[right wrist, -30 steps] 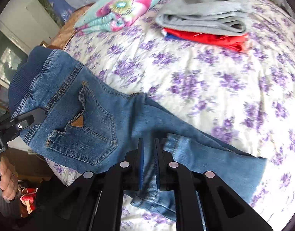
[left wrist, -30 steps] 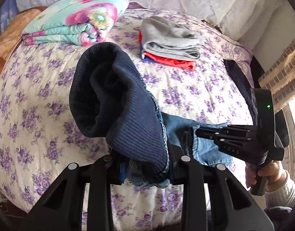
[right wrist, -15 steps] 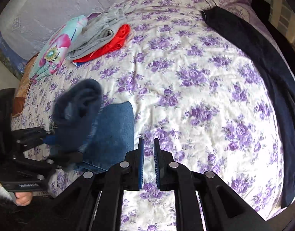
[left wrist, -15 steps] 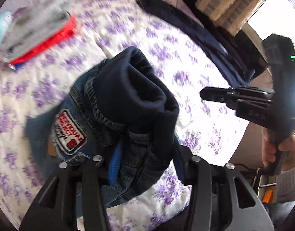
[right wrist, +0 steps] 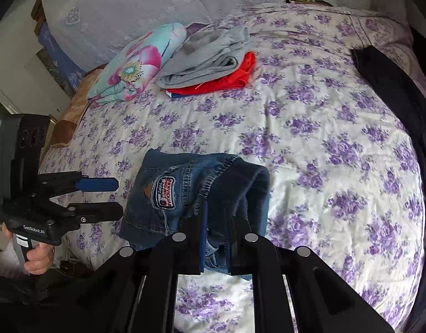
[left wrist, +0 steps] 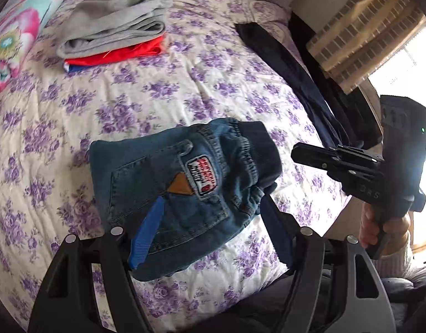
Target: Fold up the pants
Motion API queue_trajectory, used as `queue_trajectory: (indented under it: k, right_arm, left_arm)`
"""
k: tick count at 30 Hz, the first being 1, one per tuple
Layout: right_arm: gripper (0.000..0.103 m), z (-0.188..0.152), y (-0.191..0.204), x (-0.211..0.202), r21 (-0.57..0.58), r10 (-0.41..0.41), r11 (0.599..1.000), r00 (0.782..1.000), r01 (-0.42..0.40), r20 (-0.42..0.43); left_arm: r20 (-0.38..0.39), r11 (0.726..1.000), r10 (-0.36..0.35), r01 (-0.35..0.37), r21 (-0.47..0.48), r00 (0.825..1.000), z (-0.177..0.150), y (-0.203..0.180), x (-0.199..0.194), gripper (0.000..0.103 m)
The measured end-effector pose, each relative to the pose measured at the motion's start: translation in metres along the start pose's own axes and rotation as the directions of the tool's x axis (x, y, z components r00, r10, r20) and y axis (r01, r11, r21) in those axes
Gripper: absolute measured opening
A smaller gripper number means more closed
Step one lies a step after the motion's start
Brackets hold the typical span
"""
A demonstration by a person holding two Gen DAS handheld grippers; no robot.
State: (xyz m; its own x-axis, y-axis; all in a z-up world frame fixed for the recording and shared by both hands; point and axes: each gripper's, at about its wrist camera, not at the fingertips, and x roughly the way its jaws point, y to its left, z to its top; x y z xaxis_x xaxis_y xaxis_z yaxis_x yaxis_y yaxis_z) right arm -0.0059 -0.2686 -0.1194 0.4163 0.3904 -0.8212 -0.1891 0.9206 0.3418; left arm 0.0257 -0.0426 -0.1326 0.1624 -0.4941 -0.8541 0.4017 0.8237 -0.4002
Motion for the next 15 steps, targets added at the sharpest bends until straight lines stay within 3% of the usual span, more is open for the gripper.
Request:
queue_trajectory:
  k: [2,4,7,9,11,13,15]
  right_arm:
    - [0.012,0.004,0.007,0.014,-0.019,-0.001,1.0,0.999,0.001,-0.037]
    - [0.012,-0.001,0.004,0.036,-0.004,-0.028,1.0,0.994,0.028,-0.101]
    - [0.013,-0.023,-0.016,0.082,0.028,-0.108,0.993,0.962,0.119,-0.251]
    - [0.013,-0.019,-0.01,0.081,-0.01,-0.118,0.993,0.959,0.12,-0.257]
    - [0.017,-0.004,0.005,0.07,-0.087,-0.136,0.989,0.954,0.117,-0.266]
    - [0.025,0.02,0.021,0.052,-0.146,-0.123,0.985,0.97,0.093,-0.212]
    - [0.049,0.045,0.043,0.044,-0.207,-0.084,0.977,0.985,0.051,-0.15]
  left_arm:
    - [-0.013,0.999,-0.028,0.028,-0.02,1.0,0.0,0.003,0.012,0.069]
    - [-0.03,1.0,0.003,-0.003,-0.014,1.0,-0.002,0.0,0.033,0.069]
    - [-0.124,0.999,0.028,-0.03,-0.013,0.992,-0.015,0.005,0.083,0.069]
    - [-0.12,0.994,0.105,-0.1,0.052,0.987,-0.021,-0.004,0.089,0.069]
    - [-0.118,0.993,0.103,-0.095,0.073,0.988,-0.024,-0.015,0.073,0.069]
    - [-0.053,0.992,0.104,-0.1,0.082,0.993,-0.033,-0.018,0.045,0.069]
    - [-0.01,0.995,0.084,-0.083,0.053,0.996,-0.045,-0.013,0.021,0.069]
